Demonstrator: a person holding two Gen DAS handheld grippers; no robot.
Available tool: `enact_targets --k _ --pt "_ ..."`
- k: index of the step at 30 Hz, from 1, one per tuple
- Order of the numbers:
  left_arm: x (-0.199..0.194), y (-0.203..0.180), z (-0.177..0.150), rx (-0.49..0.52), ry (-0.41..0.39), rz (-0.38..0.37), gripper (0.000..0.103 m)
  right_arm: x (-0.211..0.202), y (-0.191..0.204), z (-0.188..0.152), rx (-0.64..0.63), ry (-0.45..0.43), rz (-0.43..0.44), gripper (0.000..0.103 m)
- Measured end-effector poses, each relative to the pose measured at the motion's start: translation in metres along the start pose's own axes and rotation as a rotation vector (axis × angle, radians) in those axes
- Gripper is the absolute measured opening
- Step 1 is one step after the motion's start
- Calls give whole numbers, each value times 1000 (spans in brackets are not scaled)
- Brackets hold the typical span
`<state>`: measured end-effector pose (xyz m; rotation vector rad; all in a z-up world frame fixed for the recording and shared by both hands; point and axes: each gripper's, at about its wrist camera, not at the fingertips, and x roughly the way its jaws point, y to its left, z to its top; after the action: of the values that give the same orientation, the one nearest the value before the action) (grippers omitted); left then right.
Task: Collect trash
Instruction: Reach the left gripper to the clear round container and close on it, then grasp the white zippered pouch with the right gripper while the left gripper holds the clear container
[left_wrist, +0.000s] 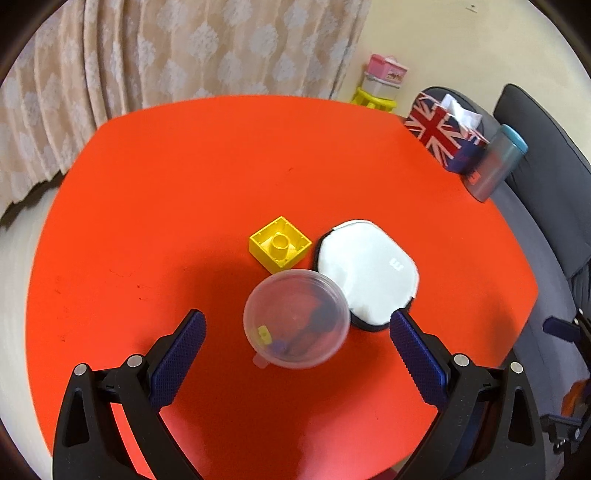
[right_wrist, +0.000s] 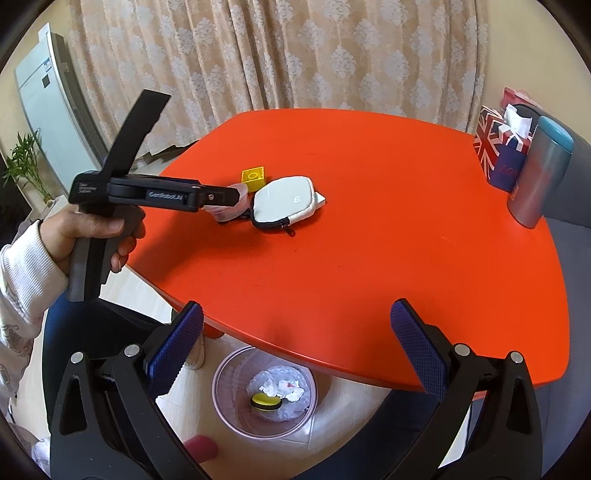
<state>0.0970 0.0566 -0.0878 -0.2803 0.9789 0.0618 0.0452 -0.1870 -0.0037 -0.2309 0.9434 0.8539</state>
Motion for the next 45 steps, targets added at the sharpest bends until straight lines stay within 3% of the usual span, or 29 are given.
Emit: enact_targets --k 5,7,9,11,20,32,45 --pt "4 5 0 -19 4 -16 95 0 -1 0 -1 2 -1 99" --pt "5 6 0 -19 10 -29 85 0 -2 0 -1 1 -2 99" --pt "6 5 -1 -16 19 -32 67 2 -3 0 -1 1 -1 99" --pt "8 4 -2 -6 28 -34 60 2 -3 0 -3 3 -3 99" --pt "-6 5 -1 7 -11 -26 60 6 -5 5 -16 3 -15 99" --pt "-45 1 -1 76 -76 12 60 32 12 46 -114 12 -42 99" --pt "-70 8 -7 97 -113 27 60 88 28 82 -202 107 -58 99"
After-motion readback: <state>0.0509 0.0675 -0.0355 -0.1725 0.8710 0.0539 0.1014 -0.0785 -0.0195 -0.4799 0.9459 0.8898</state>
